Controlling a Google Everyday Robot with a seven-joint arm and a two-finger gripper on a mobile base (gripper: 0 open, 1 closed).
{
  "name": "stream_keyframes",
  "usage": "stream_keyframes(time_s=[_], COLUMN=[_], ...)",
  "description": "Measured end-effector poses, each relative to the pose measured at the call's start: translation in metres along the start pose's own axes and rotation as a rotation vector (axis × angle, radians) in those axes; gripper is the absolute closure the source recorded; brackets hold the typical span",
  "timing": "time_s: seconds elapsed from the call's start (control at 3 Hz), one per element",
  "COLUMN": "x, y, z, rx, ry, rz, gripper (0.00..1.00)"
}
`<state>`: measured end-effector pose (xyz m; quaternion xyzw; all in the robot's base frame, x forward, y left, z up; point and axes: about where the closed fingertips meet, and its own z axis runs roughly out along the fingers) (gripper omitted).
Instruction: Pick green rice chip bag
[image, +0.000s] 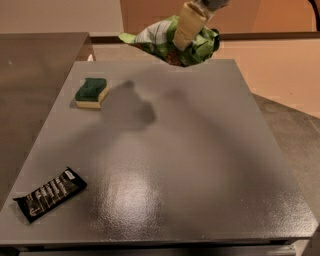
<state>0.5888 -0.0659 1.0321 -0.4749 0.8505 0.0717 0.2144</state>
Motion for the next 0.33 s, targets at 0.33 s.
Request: stream_keyframes(time_s=[0.33], x=[0.0000], y=[0.0000], z=[0.0000], rx=[0.000], ry=[0.000], rz=[0.000], gripper=[1.00])
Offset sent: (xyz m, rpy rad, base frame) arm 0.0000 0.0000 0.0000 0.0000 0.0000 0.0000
